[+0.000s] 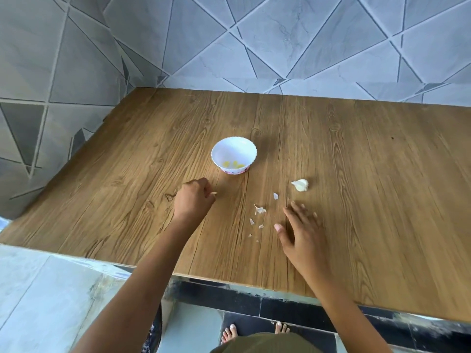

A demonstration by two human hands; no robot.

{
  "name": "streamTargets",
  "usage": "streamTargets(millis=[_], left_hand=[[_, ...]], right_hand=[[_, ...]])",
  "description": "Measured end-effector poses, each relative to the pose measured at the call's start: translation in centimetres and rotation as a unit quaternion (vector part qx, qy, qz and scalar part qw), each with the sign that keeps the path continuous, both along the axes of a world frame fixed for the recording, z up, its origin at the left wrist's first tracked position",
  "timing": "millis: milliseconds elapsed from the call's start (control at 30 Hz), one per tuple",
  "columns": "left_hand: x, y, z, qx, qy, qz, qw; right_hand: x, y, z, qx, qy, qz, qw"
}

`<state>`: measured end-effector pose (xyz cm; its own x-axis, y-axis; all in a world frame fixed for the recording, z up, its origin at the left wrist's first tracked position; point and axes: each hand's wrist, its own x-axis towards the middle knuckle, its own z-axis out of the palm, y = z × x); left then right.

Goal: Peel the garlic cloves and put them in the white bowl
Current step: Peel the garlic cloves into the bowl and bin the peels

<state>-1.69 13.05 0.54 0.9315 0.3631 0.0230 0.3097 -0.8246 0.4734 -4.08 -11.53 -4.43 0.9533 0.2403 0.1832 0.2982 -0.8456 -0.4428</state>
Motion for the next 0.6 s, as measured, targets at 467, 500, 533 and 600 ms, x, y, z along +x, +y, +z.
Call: streamTargets(millis=[467, 500, 533, 600], left_hand=[[3.9, -8.7, 0.8, 0.114, 0.064, -0.390, 0.912], [3.9, -8.7, 0.9, 0.112, 0.065, -0.398, 0.908], [3.8, -8.6, 1.0, 0.107, 0.064, -0.406, 0.905], [2.9, -8.2, 1.0, 0.101, 0.063, -0.420, 0.900]], right_hand=[[-0.8, -0.5, 1.9, 0.242, 0.039, -0.019, 0.969], [-0.9, -0.7, 2.1, 0.255, 0.041, -0.024, 0.966], [-0.9, -0.9, 2.3, 0.266, 0.041, -0.030, 0.963], [-1.0, -1.0, 2.6, 0.287, 0.043, -0.038, 0.956]])
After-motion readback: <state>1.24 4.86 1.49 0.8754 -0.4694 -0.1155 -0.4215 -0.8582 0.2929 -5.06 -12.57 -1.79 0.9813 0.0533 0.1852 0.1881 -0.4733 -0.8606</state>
